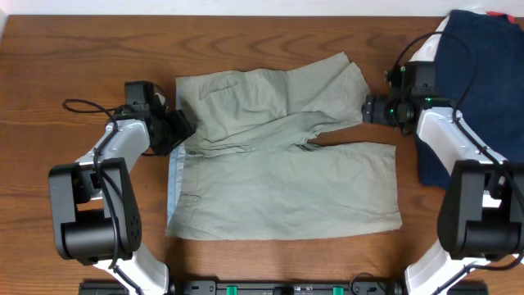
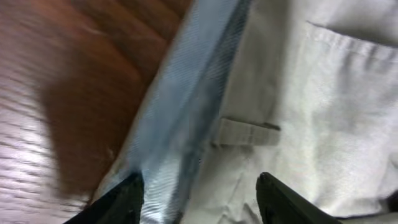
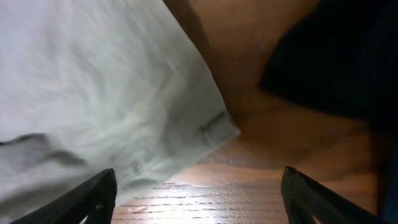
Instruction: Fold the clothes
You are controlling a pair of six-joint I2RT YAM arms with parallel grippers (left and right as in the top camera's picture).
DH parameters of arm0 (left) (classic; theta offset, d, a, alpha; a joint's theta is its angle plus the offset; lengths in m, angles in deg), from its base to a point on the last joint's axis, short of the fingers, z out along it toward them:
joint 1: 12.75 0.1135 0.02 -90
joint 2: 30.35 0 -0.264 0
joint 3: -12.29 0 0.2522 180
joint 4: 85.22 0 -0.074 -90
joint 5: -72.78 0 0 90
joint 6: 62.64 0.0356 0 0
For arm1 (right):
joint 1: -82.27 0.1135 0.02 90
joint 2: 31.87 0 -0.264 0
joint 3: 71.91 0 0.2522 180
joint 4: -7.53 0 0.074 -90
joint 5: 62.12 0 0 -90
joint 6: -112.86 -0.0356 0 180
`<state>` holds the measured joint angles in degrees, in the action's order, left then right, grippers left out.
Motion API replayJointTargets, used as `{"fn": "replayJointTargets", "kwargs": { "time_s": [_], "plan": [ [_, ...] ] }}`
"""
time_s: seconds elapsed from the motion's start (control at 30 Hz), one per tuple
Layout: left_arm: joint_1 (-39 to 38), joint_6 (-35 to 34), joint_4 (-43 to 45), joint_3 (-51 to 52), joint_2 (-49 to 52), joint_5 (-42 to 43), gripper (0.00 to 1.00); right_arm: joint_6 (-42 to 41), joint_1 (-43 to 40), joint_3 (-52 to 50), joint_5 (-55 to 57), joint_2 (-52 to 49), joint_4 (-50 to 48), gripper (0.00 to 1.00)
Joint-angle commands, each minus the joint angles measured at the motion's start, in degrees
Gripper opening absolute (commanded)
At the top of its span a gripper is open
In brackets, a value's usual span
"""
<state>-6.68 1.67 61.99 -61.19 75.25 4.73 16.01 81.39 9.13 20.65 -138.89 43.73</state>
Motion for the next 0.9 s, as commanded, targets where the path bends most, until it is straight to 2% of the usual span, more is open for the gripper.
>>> {"fn": "replayJointTargets", "kwargs": {
  "time_s": [0.0, 0.03, 0.1, 0.33, 0.43, 0.5, 0.63, 0.67, 0.87],
  "plan": [
    [-0.79, 0.59, 0.37, -0.72, 0.94, 1.64, 0.5, -1.01, 0.15, -0.61, 0.96, -2.25, -0.37, 0.8],
    [-0.79, 0.59, 0.52, -0.72, 0.94, 1.64, 0.41, -1.22, 0.15, -0.61, 1.03, -2.64, -0.44, 0.79],
    [-0.79, 0.57, 0.5, -0.72, 0.94, 1.64, 0.29, -1.46, 0.15, -0.61, 1.03, -3.52, -0.61, 0.76],
    [-0.74, 0.57, 0.92, -0.72, 0.92, 4.24, 0.13, -3.48, 0.22, -0.61, 1.18, -7.26, -1.46, 0.59],
    [-0.74, 0.59, 0.92, -0.72, 0.92, 4.2, 0.1, -5.79, 0.2, -0.61, 0.96, -7.72, -2.6, 0.58],
    [-0.74, 0.59, 0.92, -0.72, 0.92, 4.2, 0.06, -6.47, 0.2, -0.61, 0.72, -7.72, -3.91, 0.49],
    [-0.74, 0.59, 0.9, -0.72, 0.92, 4.2, 0.07, -7.04, 0.2, -0.61, -0.33, -7.72, -5.55, 0.08],
    [-0.74, 0.59, 0.9, -0.72, 0.92, 4.17, 0.06, -7.63, 0.2, -0.61, -0.31, -7.72, -5.68, 0.01],
    [-0.74, 0.59, 0.92, -0.72, 0.92, 4.15, 0.06, -9.49, 0.0, -0.5, -1.55, -7.61, -6.45, 0.01]
  ]
}}
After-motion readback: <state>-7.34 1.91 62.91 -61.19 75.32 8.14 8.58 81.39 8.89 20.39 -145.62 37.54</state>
